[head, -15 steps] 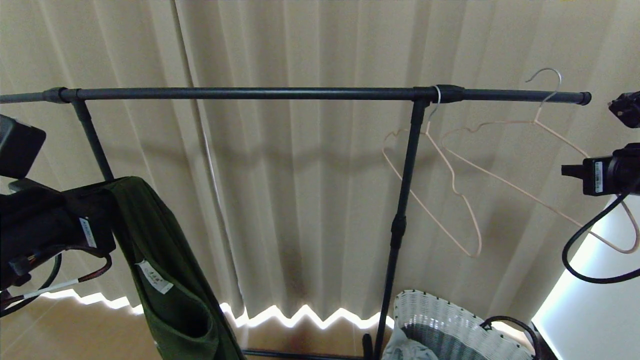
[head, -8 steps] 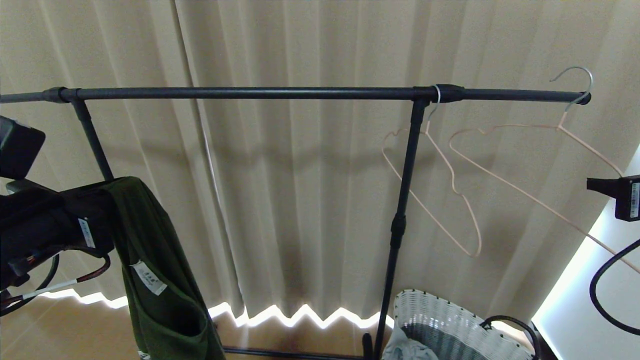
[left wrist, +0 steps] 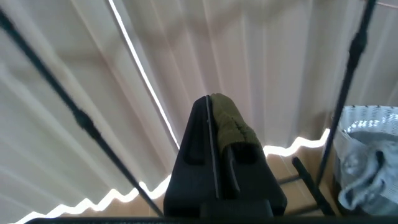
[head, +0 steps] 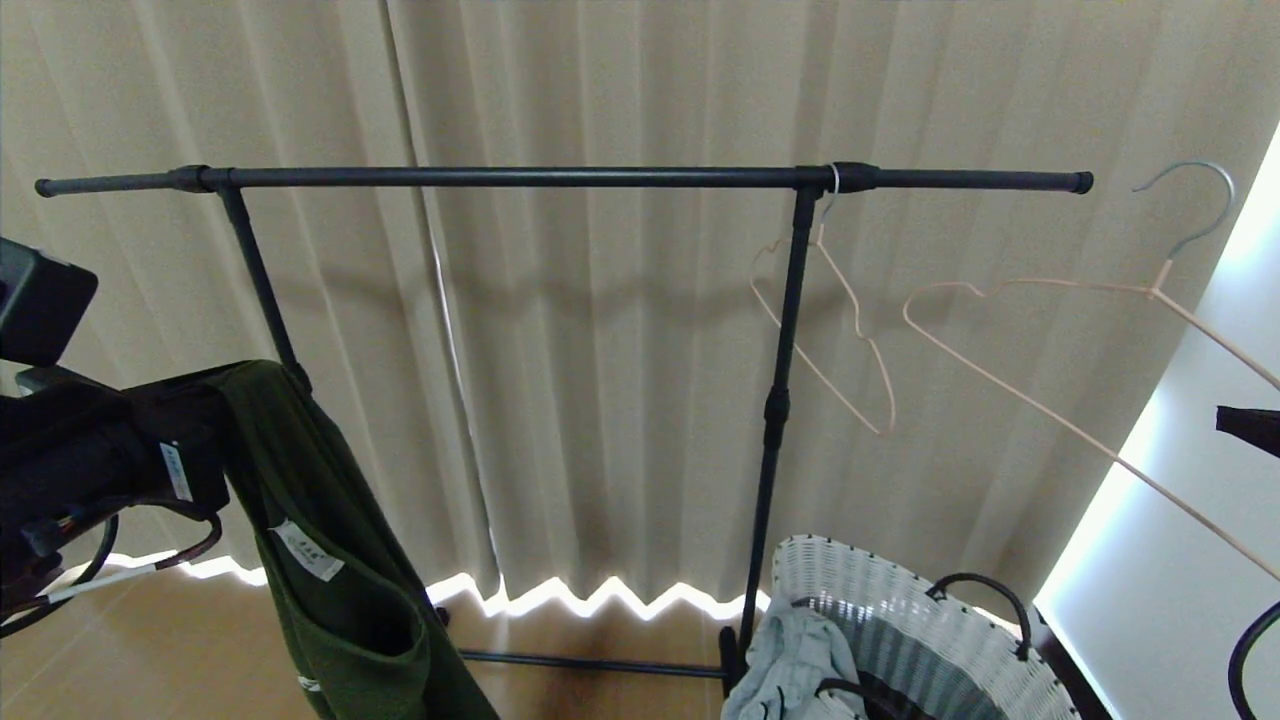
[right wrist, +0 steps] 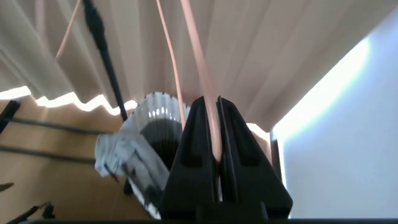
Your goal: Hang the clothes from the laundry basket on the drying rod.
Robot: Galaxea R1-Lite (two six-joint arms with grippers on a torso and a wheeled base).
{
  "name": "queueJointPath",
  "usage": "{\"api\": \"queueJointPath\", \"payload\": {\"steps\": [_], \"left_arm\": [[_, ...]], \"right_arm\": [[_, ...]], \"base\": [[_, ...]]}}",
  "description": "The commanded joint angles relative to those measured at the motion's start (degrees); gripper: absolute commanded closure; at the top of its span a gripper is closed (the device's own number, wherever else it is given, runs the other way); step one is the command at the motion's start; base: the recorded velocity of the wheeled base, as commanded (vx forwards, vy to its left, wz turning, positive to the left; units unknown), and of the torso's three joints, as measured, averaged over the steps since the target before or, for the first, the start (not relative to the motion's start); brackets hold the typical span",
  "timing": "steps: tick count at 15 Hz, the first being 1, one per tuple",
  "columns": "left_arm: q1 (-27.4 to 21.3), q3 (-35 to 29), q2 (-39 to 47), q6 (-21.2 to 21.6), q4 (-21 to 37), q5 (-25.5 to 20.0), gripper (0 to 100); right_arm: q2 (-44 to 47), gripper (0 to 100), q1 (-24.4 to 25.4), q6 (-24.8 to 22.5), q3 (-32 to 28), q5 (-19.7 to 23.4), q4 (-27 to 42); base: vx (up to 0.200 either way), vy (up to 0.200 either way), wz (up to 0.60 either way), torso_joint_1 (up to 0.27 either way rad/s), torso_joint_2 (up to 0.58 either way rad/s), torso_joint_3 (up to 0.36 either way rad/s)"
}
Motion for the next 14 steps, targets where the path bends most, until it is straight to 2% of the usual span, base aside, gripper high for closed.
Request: {"api": "queueJointPath", "payload": {"steps": [1,3,7,10,14], "left_arm": [[0.0,0.7,0.1,0.0,-0.1,0.0,100],[0.0,1.5,-0.3,0.1,-0.1,-0.1,100],[0.0,1.6,-0.1,0.0,-0.1,-0.1,100],[0.0,1.7,0.0,-0.2,0.0,-0.1,100],[0.0,1.6,-0.2,-0.2,0.0,0.0,100]], "right_arm": [[-0.9,100,0.0,0.0,1.0,0.1,-0.2],[-1.6,100,0.0,0.3,1.0,0.3,-0.7],[-2.3,100,1.3,0.6,1.7,1.0,-6.8],[-4.5,100,8.2,1.7,2.1,0.9,-7.0],[-5.6,100,12.1,1.6,2.9,0.8,-7.0]], "base": [[-0.200,0.000,0.00,-0.002,0.01,0.007],[0.000,0.000,0.00,0.000,0.00,0.000],[0.000,0.000,0.00,0.000,0.00,0.000],[0.000,0.000,0.00,0.000,0.00,0.000],[0.000,0.200,0.00,0.000,0.00,0.004]]}}
